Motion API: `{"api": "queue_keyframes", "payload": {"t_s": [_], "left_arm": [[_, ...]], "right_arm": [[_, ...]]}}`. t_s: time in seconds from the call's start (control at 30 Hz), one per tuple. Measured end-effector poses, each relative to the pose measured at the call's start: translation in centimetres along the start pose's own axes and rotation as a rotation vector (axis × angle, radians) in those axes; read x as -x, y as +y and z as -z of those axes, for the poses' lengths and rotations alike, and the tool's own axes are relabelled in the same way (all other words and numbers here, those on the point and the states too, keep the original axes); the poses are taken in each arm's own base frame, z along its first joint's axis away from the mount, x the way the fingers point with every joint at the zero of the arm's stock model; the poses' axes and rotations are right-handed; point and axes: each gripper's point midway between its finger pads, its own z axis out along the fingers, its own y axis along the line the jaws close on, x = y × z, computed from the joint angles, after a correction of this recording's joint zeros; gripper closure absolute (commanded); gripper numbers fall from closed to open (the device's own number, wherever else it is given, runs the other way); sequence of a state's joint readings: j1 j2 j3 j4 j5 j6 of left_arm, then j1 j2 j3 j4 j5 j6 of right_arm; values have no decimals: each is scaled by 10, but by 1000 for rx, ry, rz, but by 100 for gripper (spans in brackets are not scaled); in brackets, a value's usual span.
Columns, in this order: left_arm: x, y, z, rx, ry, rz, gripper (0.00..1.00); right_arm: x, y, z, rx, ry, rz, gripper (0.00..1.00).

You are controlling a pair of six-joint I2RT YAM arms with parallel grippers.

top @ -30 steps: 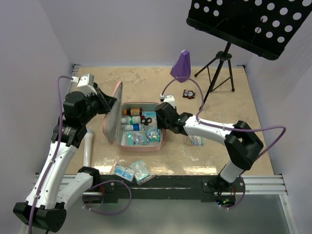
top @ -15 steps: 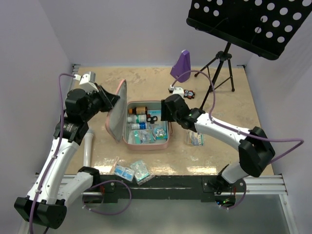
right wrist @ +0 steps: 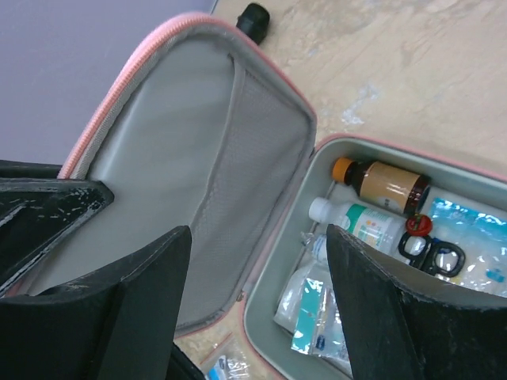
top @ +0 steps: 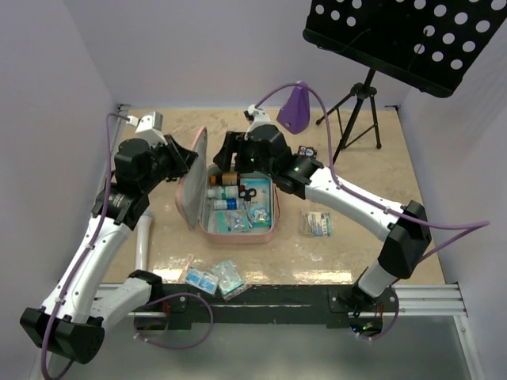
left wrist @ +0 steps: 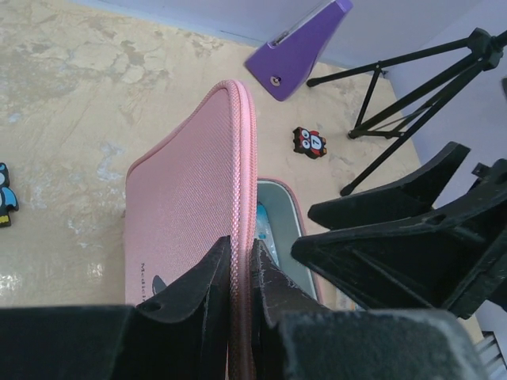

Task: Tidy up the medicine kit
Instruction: Adjust the medicine box at the center of the board, then adjust the medical item in the medicine box.

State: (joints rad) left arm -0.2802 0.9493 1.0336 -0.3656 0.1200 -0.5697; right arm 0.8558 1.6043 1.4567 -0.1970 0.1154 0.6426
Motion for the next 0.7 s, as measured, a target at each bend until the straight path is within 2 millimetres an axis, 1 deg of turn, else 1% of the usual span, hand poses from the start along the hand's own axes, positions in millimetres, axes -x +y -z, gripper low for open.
{"api": "queue_keyframes", "payload": {"t_s": [0.17, 0.27, 0.33, 0.57, 0.7], "left_arm": [[-2, -2, -4, 18, 5, -22, 100], [-4, -6, -7, 24, 14, -30, 100], [-5, -9, -10, 23, 22, -34, 100], [-9, -14, -14, 22, 33, -42, 100], [-9, -13, -14, 30, 27, -44, 100]], "right_arm": [[-25, 3, -16, 8, 71, -19, 28], [-35, 4, -19, 13, 97, -27, 28], [-36, 8, -19, 22, 103, -33, 28], [-30, 22, -17, 54, 87, -44, 29], [-32, 22, -25, 47, 97, -43, 30]]}}
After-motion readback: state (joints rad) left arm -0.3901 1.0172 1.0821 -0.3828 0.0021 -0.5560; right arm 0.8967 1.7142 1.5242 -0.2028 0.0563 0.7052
